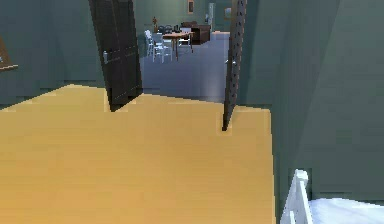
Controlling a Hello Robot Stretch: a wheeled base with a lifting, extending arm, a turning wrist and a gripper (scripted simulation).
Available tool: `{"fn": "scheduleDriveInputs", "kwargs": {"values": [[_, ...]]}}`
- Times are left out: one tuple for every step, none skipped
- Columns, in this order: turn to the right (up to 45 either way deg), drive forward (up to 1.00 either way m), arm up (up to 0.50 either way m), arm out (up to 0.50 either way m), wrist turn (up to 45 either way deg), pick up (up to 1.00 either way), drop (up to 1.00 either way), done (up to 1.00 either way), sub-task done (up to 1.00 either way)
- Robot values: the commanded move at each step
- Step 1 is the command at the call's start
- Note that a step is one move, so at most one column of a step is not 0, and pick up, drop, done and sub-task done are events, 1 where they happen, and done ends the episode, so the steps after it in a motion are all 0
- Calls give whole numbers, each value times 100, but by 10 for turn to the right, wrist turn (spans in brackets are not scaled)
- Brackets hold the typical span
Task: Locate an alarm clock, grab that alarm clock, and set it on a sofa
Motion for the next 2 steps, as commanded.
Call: {"fn": "scheduleDriveInputs", "kwargs": {"values": [[0, 0, 0, 0, 450, 0, 0, 0, 0], [0, 0, 0, 0, 450, 0, 0, 0, 0]]}}
